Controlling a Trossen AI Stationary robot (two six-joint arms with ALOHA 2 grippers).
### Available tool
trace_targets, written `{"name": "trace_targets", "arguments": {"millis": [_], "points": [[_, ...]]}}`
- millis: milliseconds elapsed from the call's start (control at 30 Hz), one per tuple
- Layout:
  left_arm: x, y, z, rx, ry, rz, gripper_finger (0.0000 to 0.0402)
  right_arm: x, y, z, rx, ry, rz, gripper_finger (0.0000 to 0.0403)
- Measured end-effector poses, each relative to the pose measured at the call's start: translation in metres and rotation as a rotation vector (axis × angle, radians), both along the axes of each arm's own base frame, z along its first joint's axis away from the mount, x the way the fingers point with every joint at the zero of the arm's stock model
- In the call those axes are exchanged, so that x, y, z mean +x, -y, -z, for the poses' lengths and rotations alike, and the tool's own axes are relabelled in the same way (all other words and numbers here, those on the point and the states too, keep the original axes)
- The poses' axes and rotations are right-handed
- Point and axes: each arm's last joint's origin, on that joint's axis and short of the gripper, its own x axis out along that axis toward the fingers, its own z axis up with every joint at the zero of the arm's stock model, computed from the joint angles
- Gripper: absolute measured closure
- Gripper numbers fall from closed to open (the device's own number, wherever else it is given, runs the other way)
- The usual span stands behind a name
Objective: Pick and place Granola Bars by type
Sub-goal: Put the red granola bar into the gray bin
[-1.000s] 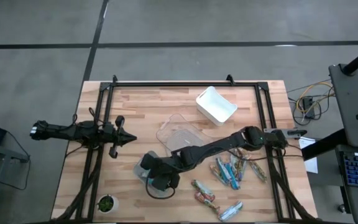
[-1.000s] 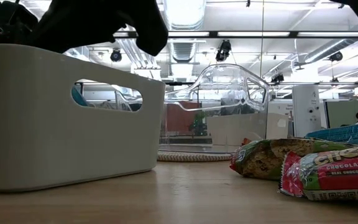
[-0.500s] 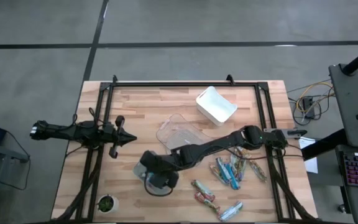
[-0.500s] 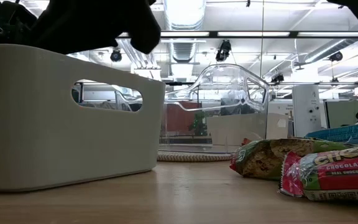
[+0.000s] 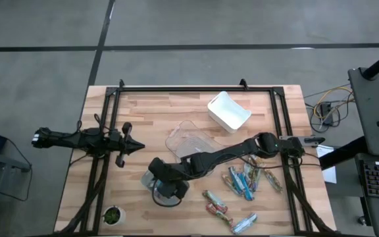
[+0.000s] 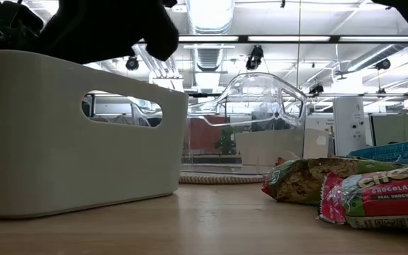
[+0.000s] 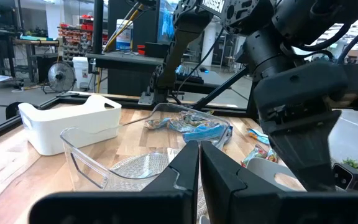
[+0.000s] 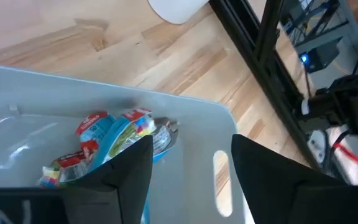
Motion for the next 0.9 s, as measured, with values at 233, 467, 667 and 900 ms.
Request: {"name": "trace_targets", "arguments": {"millis": [233, 467, 667, 900], "points": [[0.0, 0.0, 0.0, 0.0, 0.0, 0.0, 0.0401, -0.02, -0.011, -0.028, -0.026, -0.024, -0.055, 0.0238], [0.0, 0.0, 0.0, 0.0, 0.0, 0.0, 0.0401, -0.049, -0.022, -0.066, 0.08, -0.09, -0.064, 0.0331], [0.0, 0.0, 0.0, 0.0, 0.0, 0.0, 0.0401, -0.075, -0.033, -0.092, 0.237, -0.177, 0.027, 0.039], [0.0, 0.0, 0.0, 0.0, 0.0, 0.0, 0.0401, -0.104, -0.041, -0.107, 0.334, -0.297, 0.128, 0.0392]]}}
